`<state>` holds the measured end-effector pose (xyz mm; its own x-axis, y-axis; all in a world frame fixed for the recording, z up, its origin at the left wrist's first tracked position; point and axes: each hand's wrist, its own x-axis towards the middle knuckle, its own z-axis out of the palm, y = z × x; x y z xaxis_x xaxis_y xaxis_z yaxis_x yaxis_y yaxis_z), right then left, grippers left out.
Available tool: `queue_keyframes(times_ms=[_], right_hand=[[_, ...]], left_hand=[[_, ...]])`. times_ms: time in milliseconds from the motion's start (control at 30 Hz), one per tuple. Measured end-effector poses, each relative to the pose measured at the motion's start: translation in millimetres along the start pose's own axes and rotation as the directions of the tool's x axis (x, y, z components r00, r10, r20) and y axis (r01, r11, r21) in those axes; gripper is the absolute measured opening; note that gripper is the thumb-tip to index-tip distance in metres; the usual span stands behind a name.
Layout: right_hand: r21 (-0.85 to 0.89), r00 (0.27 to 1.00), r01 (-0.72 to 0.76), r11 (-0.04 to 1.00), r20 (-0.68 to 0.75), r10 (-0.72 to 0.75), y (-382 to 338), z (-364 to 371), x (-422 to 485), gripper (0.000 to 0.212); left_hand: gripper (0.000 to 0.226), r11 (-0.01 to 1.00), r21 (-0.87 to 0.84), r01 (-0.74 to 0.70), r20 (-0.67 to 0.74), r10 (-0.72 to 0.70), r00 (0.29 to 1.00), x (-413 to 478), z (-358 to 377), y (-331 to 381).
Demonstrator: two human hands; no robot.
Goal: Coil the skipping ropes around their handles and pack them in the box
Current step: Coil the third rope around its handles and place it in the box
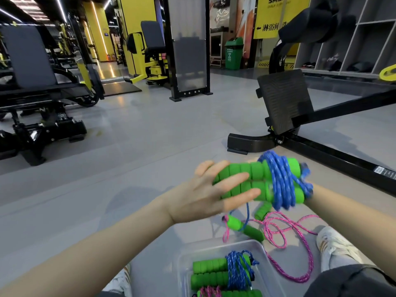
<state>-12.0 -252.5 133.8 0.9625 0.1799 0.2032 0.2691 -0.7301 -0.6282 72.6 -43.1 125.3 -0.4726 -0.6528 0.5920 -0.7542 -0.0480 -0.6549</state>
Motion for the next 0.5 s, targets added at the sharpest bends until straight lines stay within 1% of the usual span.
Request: queue_keyframes(times_ms=[33,67,100,133,167,200,233,300,367,400,433,500], right_hand=[[0.003,0.993,-0.068,0.998,0.093,0.068,-3,11,-3,0.060],[0.093,0.994,-0.108,0.990,0.025,0.106,-12,14,-3,0.047],[0.067,0.976,-0.212,0.975,-0.035,0.215,-13,15,3,0.031],[0.032,0.975,-0.205,0.978,-0.077,0.207,-17,16,7,0.024],[0.086,0.966,-0.244,0.966,-0.063,0.250,-19,19,10,0.019],[0.162,0.955,-0.291,0.943,-0.010,0.297,-25,19,10,0.016],[0.179,0.952,-0.302,0.936,0.013,0.305,-25,18,11,0.014],[0.252,0.936,-0.351,0.902,0.135,0.326,-33,14,10,0.013],[0.229,0.912,-0.392,0.891,0.226,0.343,-38,11,10,0.015],[0.195,0.906,-0.394,0.898,0.250,0.342,-39,9,10,0.016],[0.154,0.903,-0.399,0.904,0.240,0.357,-45,6,11,0.016],[0.045,0.939,-0.326,0.944,0.136,0.317,-53,-2,15,0.015]], left_hand=[[0.035,0.999,0.026,0.038,0.010,-0.039,0.999,0,2,-6],[0.035,0.995,0.060,0.074,0.020,-0.075,0.997,-3,5,-12],[0.035,0.990,0.099,0.104,0.029,-0.107,0.994,-7,7,-19],[0.036,0.983,0.136,0.124,0.043,-0.131,0.990,-13,9,-24],[0.037,0.976,0.171,0.135,0.060,-0.147,0.987,-19,9,-28],[0.038,0.969,0.206,0.139,0.077,-0.158,0.985,-24,9,-32],[0.040,0.961,0.239,0.140,0.093,-0.166,0.982,-29,9,-35],[0.042,0.946,0.288,0.150,0.121,-0.191,0.974,-34,6,-40],[0.044,0.932,0.316,0.175,0.143,-0.229,0.963,-38,5,-45],[0.045,0.929,0.324,0.176,0.167,-0.239,0.956,-41,5,-47],[0.045,0.929,0.331,0.163,0.199,-0.238,0.951,-45,6,-49],[0.045,0.938,0.331,0.101,0.275,-0.199,0.941,-52,7,-50]])
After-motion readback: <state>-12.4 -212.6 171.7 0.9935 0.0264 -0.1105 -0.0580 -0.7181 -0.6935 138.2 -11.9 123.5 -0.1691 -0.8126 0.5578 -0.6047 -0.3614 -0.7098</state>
